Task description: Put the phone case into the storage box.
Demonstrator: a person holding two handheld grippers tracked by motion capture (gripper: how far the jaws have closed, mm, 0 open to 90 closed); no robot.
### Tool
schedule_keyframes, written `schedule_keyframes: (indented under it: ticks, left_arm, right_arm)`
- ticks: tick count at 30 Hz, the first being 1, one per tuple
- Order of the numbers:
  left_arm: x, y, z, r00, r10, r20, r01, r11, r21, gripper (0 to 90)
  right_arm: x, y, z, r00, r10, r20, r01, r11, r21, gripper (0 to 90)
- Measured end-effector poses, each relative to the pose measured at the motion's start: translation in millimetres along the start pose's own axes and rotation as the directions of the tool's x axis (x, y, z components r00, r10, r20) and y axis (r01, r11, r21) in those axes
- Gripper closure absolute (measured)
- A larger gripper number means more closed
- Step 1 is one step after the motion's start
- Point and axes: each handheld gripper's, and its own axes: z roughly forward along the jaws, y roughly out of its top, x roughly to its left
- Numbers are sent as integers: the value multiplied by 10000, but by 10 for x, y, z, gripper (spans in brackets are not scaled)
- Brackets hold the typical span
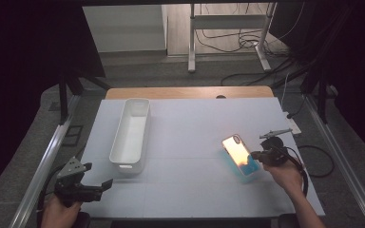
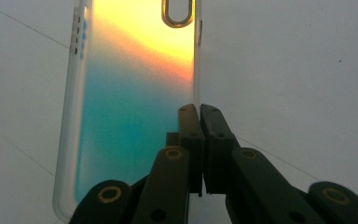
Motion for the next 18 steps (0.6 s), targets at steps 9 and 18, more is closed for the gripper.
schedule_keyframes:
  ticks: [9, 18]
  left_arm:
    - [-18, 8, 5, 9997, 220, 47, -221, 9997, 43, 9]
    - [-18, 23, -9, 9999, 92, 76, -90, 9997, -236, 0]
  right_arm:
    - [81, 26, -67, 9999, -165, -17, 164, 9991, -390, 882]
    - [184, 61, -146, 9986, -518, -53, 511, 9950, -854, 883]
